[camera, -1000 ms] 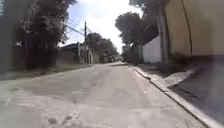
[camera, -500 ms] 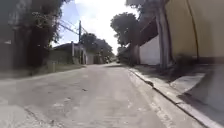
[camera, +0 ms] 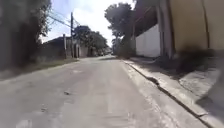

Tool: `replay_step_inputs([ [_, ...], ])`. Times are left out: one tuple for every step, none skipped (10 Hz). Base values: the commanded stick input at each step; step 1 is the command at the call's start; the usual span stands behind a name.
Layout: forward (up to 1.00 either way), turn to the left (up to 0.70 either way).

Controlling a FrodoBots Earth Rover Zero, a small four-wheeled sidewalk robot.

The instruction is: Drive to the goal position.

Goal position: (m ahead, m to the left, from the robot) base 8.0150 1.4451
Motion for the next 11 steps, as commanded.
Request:
replay_step_inputs([
  [1.00,0.00],
  [1.00,-0.03],
  [1.00,-0.26],
  [1.00,-0.39],
  [1.00,-0.39],
  [1.00,-0.36],
  [1.00,-0.02],
  [1.00,0.00],
  [1.00,0.00],
  [1.00,0.00],
  [1.00,0.00],
])
